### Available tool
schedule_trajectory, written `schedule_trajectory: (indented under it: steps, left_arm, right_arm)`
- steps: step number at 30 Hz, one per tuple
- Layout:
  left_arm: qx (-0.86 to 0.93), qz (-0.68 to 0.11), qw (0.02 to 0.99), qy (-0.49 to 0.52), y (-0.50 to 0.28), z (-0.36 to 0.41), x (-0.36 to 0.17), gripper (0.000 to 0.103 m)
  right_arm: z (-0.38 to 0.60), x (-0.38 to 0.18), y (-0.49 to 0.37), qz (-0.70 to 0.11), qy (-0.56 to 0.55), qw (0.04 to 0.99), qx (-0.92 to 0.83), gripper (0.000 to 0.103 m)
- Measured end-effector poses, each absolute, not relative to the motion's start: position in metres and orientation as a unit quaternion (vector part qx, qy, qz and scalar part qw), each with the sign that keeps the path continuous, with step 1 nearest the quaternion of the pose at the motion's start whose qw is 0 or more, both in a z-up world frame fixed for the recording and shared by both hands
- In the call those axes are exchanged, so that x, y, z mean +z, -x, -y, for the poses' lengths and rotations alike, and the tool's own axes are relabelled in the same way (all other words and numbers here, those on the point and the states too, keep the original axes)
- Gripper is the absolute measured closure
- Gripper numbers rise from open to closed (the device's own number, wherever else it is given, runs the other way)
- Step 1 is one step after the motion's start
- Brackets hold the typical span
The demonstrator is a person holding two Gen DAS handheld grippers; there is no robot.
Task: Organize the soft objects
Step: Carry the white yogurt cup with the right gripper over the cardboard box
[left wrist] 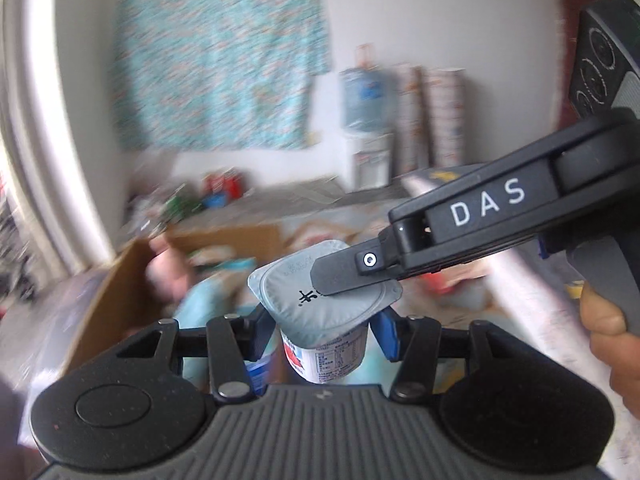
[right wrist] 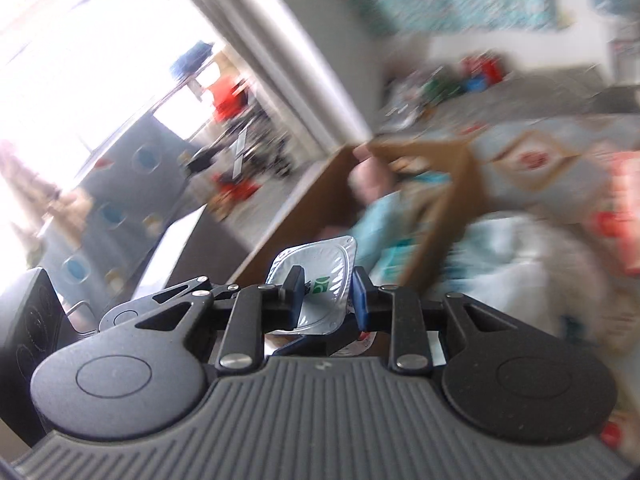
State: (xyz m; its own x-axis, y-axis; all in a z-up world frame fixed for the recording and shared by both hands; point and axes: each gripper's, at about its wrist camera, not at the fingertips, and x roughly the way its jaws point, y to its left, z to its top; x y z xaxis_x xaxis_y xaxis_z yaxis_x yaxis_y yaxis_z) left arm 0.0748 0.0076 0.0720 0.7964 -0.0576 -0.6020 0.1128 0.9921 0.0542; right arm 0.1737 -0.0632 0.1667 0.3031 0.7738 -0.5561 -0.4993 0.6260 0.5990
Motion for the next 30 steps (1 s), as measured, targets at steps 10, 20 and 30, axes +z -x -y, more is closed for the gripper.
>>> schedule_trajectory:
  steps: [10, 20, 30]
  left_arm:
    - [0.058, -0.395, 0.917, -0.013, -0.104, -0.132, 0.036, 0.05]
    - [0.083, -0.462, 0.883, -0.006, -0.125, -0.194, -0.019, 0.05]
    - [0.078, -0.489, 0.869, -0.027, -0.128, -0.2, -0.043, 0.039]
  right_arm:
    - [-0.094, 0.11, -0.226, -0.538, -0.138, 0.701, 0.448, 0.077]
    - [-0.164, 0.026, -0.269, -0.608, -0.142, 0.647, 0.437, 0.077]
    - [-0.184, -0.028, -0.28, -0.643, -0.147, 0.619, 0.426, 0.078]
